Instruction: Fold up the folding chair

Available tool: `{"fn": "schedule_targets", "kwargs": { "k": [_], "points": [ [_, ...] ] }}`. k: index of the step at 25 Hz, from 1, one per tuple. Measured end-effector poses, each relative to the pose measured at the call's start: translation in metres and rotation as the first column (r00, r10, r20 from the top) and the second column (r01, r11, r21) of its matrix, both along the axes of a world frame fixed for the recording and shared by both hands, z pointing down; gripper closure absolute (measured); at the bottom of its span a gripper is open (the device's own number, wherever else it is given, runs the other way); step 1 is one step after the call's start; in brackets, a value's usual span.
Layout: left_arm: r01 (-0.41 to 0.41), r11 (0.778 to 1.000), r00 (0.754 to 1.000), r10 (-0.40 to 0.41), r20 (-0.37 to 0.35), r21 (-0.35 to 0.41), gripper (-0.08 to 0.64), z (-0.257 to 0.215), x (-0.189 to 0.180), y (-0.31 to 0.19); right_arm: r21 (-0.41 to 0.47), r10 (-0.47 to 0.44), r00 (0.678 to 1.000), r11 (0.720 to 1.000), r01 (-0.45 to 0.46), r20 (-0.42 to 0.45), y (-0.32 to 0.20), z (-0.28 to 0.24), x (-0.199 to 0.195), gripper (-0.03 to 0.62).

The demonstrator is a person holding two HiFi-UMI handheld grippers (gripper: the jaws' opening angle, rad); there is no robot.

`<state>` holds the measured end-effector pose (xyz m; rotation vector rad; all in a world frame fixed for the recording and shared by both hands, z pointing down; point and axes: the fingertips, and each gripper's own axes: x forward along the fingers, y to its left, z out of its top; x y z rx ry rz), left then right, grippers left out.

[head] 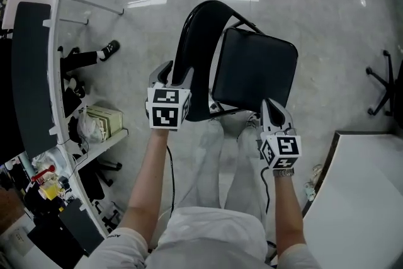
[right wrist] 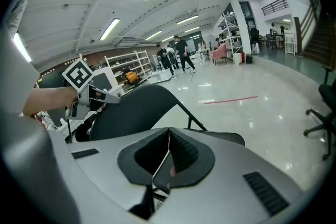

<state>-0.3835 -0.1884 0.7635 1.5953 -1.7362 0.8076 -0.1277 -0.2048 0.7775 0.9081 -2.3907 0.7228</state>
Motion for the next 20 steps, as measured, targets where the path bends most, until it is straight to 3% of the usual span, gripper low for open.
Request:
{"fn": "schedule_targets", "kwargs": {
  "k": [5,12,20],
  "points": [
    [0.052,0.997,0.998,-0.053,-0.014,-0.060,0.342,0.028,-0.005,0.005,-0.063,0.049,0.999,0.997,-0.049,0.010,-0.005,0.043,0.025,0.586],
    [0.124,0.992,0.992,-0.123,0.036,-0.022,0.344,0.035,-0.010,0.001,-0.136,0.126,0.991,0.983,-0.120,0.038,-0.026,0.106,0.077,0.586],
    [0.155,0.988,0.985,-0.153,0.077,-0.017,0.344,0.037,-0.011,0.003,-0.215,0.131,0.989,0.970,-0.114,0.065,-0.046,0.192,0.125,0.586]
  ]
}}
